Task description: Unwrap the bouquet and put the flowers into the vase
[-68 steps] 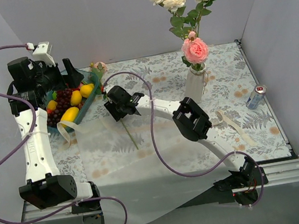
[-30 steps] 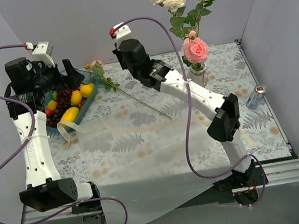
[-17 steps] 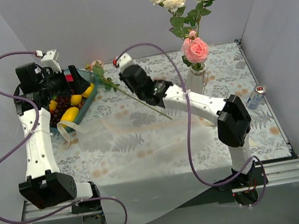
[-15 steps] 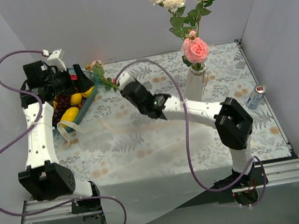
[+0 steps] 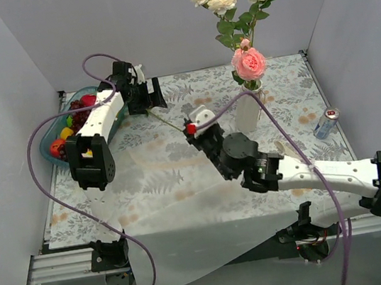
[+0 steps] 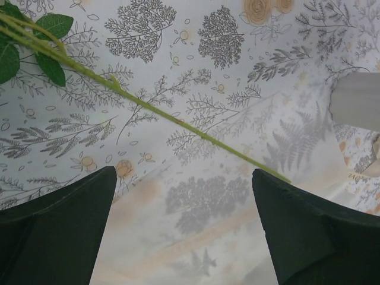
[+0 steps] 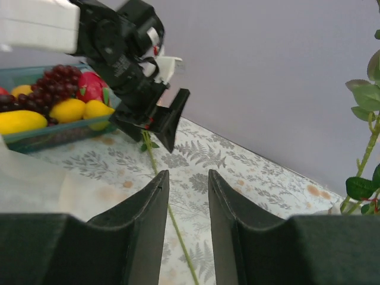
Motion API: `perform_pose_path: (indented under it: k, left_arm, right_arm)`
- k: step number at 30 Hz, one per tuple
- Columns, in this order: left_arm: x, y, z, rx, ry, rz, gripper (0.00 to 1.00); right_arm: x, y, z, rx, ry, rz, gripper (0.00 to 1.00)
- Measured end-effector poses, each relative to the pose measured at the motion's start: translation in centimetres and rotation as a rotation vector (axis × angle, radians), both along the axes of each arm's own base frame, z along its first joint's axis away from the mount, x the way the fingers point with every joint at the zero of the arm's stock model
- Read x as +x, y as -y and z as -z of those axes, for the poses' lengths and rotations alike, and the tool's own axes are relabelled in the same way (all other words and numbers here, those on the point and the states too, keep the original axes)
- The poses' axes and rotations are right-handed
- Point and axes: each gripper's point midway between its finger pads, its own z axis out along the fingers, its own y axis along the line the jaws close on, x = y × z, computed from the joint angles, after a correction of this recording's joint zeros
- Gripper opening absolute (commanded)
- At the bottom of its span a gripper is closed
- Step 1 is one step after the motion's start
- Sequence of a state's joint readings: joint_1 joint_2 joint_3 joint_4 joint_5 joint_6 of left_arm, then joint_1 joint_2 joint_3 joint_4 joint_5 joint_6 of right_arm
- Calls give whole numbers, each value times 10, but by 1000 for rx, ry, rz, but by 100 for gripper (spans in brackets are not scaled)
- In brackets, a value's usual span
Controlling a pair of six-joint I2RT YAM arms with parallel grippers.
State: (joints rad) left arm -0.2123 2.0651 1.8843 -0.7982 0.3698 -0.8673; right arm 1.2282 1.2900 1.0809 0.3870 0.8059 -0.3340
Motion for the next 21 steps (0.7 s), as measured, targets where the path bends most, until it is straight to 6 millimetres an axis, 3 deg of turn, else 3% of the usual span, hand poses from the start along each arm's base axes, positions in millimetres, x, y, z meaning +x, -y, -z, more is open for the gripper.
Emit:
perform_pose_path:
  k: [3,7,21]
  left_arm:
    - [11,7,17,23,-26,-34,98]
    - [11,8,43,54,-89,-83,97]
    - [36,2,110,143,-186,-233,95]
  right_arm:
    - [-30,11,-9,40,37,-22,38]
    - [-46,17,-2,5,58,-10,37]
    - [-49,23,-8,-19,99,31,33]
